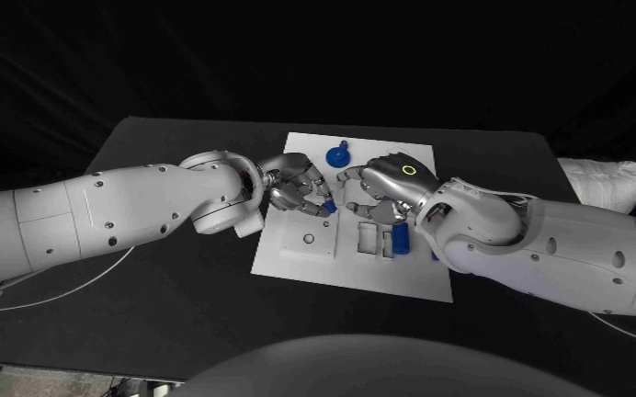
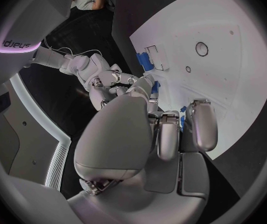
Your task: Assemble the parts on the task board
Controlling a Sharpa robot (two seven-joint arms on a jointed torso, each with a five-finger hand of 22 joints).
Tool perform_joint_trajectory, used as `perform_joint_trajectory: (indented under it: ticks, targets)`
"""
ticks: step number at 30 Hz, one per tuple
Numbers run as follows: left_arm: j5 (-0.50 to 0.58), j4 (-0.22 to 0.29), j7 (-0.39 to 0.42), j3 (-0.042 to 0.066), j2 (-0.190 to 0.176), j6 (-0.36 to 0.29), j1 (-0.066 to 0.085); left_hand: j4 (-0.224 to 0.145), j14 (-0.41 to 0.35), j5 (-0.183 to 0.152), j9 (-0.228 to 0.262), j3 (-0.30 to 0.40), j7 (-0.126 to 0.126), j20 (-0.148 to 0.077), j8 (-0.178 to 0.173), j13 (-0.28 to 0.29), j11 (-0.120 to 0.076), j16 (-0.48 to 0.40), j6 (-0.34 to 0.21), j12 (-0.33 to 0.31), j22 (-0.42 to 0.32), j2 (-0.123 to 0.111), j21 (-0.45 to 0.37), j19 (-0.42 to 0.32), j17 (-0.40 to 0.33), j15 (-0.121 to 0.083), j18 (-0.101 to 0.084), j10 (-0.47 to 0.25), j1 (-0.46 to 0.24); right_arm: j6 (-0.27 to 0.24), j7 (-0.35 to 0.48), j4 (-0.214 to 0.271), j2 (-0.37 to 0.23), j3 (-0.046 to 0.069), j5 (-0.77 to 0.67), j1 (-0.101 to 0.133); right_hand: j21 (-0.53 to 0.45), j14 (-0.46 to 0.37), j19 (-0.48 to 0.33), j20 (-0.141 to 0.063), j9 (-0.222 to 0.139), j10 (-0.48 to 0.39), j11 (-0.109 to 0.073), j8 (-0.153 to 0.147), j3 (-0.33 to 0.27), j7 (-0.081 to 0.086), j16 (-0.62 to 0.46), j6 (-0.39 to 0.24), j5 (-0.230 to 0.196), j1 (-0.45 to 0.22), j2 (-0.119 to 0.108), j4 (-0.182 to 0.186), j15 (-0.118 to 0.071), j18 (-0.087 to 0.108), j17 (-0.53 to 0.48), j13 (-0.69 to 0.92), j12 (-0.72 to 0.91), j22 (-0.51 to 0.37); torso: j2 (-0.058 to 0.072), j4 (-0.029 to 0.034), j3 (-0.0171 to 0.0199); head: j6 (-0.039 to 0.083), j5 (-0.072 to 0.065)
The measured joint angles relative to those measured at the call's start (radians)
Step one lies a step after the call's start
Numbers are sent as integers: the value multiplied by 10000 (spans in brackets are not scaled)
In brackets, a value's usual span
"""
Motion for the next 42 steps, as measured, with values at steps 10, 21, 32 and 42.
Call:
perform_joint_trajectory:
  ticks: [10,21,32,42]
  targets:
    - [-284,56,209,0,-111,-501,-66,-12,0,-76,0,-11,-16,0,12,5,1,0,-16,0,0,-26,0,0,-1,0,-1,0,26,-375,450,-117,-353,-5,71,-8,-46,0,1,1,128,0,-1,-49,52,-28,0,80,-567,249,67,-74,0,1,-1,0,0,-1,0,-1,1,0,67]
    - [-606,153,722,3,-92,-2545,-407,-11,0,-199,0,-13,-33,35,120,14,2,0,-32,0,-1,-29,18,35,-2,1,0,0,77,-1118,2060,-149,-440,-6,3174,-20,787,-18,1,73,43,-20,122,190,-276,-171,0,1500,-808,-439,620,900,124,2,-2,0,0,-2,-2,-4,7,0,38]
    - [-132,189,1093,3,39,-5494,-1144,-10,0,-241,0,-15,-35,1,169,15,2,0,-35,0,-1,-30,117,144,-2,1,-2,1,76,-1359,3139,-236,-161,-4,5752,-31,847,-30,0,112,-398,-29,256,-478,-10,120,0,1167,1067,-326,512,851,179,2,-3,0,0,-4,1,4,3,0,-110]
    - [265,123,1354,5,142,-6402,-1474,-10,0,-274,0,-16,-52,36,233,19,3,0,-51,0,-1,-55,117,179,-3,1,-156,0,99,-1279,2970,-378,79,-4,6135,-33,702,-35,0,221,-882,-29,328,-814,-1,146,0,1141,183,-228,503,865,286,0,-3,0,0,-4,-6,19,-12,0,-83]
